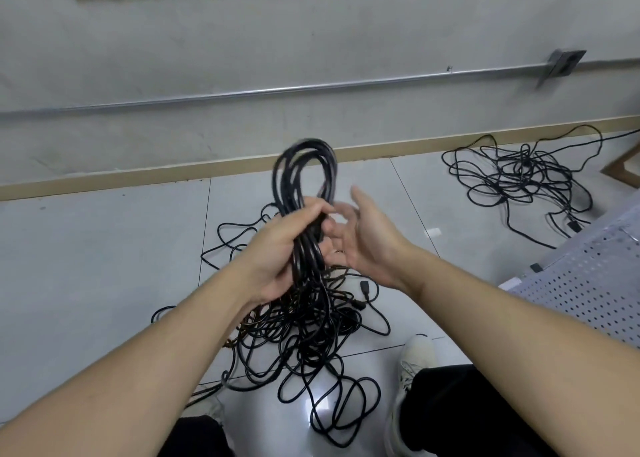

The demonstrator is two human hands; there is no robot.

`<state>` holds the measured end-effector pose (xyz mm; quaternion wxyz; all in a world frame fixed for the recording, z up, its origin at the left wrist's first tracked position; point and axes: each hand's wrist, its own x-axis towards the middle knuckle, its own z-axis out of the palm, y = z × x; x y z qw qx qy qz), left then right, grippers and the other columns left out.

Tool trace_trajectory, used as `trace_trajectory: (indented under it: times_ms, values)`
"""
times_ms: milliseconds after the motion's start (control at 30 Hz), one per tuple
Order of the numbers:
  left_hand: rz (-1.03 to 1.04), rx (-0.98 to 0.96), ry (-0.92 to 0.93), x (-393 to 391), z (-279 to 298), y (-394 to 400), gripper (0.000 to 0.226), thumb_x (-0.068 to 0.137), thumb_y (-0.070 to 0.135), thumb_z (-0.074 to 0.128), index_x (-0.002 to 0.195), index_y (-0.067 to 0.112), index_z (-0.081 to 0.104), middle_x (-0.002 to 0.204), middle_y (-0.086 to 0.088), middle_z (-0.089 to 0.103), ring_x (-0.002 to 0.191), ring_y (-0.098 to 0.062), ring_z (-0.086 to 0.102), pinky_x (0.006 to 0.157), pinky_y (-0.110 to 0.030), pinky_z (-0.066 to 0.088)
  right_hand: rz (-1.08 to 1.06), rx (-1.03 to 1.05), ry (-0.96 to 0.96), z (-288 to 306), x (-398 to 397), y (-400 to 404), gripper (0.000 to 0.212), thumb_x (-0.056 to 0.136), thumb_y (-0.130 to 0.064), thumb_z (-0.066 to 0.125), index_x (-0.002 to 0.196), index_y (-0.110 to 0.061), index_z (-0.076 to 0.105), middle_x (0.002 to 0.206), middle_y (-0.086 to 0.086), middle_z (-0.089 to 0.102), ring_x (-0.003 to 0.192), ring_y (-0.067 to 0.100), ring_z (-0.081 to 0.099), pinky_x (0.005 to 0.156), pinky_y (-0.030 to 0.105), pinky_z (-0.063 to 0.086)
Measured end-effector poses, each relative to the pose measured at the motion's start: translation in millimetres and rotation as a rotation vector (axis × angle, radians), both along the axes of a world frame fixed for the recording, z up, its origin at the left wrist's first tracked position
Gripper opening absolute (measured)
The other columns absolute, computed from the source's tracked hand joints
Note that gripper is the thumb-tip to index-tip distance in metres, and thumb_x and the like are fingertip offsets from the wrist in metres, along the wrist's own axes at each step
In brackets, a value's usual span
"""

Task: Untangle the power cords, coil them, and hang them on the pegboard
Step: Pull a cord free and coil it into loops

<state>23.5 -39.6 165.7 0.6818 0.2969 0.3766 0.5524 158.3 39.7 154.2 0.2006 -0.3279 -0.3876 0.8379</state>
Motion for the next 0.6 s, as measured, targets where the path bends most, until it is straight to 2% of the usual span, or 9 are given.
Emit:
trace_trajectory:
  times_ms: [100,200,267,333,400,467,500,567,600]
  values:
    - [0.163,0.017,-0.071,-11.4,4.8,5.7,0.013,0.100,0.028,0.051,0.095,0.019,0.060,0.080,0.000,0.054,0.057,-0.012,0.050,0.059,-0.028,0.052,0.266,0.122,-0.136,-8.3,-1.4,-8.4,0.053,0.107,-0.040,0.010,0.091,-0.019,0.056,0.066,-0.004,0.061,0.066,0.013,0.064,0.077,0.033,0.044]
    - [0.311,-0.006,-0.073,-20.5,7.3,9.2,0.017,0.104,0.029,0.048,0.093,0.021,0.059,0.077,0.002,0.054,0.059,-0.011,0.051,0.058,-0.030,0.056,0.497,0.129,-0.170,-11.2,-2.2,-14.3,0.048,0.101,-0.029,0.015,0.098,-0.010,0.059,0.091,0.013,0.074,0.095,0.029,0.071,0.090,0.037,0.050]
    - [0.387,-0.038,-0.044,-25.9,7.8,10.0,0.019,0.105,0.030,0.049,0.092,0.022,0.059,0.075,0.003,0.054,0.061,-0.011,0.053,0.058,-0.033,0.058,0.544,0.133,-0.205,-7.8,-3.8,-16.2,0.037,0.102,-0.027,0.023,0.098,-0.009,0.055,0.082,0.015,0.072,0.081,0.030,0.071,0.080,0.033,0.055]
    - [0.456,-0.077,0.012,-31.4,6.7,10.9,0.019,0.105,0.030,0.052,0.091,0.022,0.061,0.076,0.002,0.054,0.060,-0.012,0.054,0.058,-0.035,0.058,0.555,0.218,-0.277,-1.7,-5.8,-16.1,0.030,0.105,-0.028,0.032,0.090,-0.013,0.052,0.069,0.009,0.067,0.058,0.019,0.063,0.063,0.028,0.051]
    - [0.535,-0.117,0.081,-36.2,4.9,12.1,0.017,0.105,0.029,0.054,0.091,0.022,0.063,0.078,0.001,0.053,0.055,-0.014,0.053,0.058,-0.034,0.054,0.569,0.344,-0.345,1.6,-5.7,-13.0,0.040,0.106,-0.032,0.041,0.071,-0.016,0.049,0.069,0.008,0.067,0.050,0.015,0.057,0.057,0.027,0.044]
    - [0.599,-0.129,0.185,-41.2,1.8,13.4,0.014,0.104,0.027,0.056,0.093,0.022,0.063,0.076,0.002,0.053,0.050,-0.012,0.052,0.059,-0.032,0.047,0.586,0.416,-0.376,2.9,-1.6,-8.2,0.054,0.106,-0.031,0.045,0.053,-0.021,0.039,0.072,0.011,0.071,0.060,0.020,0.065,0.063,0.028,0.049]
    - [0.616,-0.127,0.255,-44.5,0.0,13.6,0.011,0.103,0.026,0.056,0.094,0.022,0.062,0.075,0.003,0.052,0.049,-0.011,0.051,0.055,-0.028,0.045,0.576,0.396,-0.366,3.5,1.5,-5.2,0.058,0.105,-0.029,0.046,0.049,-0.023,0.035,0.074,0.013,0.073,0.072,0.026,0.069,0.073,0.031,0.054]
    - [0.622,-0.133,0.376,-51.4,-3.7,13.7,0.010,0.102,0.024,0.057,0.094,0.022,0.063,0.077,0.002,0.051,0.051,-0.010,0.051,0.048,-0.022,0.043,0.528,0.346,-0.322,7.9,9.4,-1.2,0.053,0.105,-0.026,0.048,0.054,-0.020,0.036,0.071,0.013,0.072,0.087,0.034,0.070,0.090,0.038,0.056]
    - [0.617,-0.137,0.430,-54.9,-5.8,13.7,0.011,0.101,0.024,0.058,0.092,0.023,0.064,0.079,0.003,0.051,0.054,-0.011,0.051,0.048,-0.022,0.043,0.505,0.354,-0.320,11.1,13.3,0.2,0.047,0.105,-0.025,0.049,0.060,-0.017,0.041,0.064,0.010,0.068,0.078,0.032,0.069,0.083,0.036,0.058]
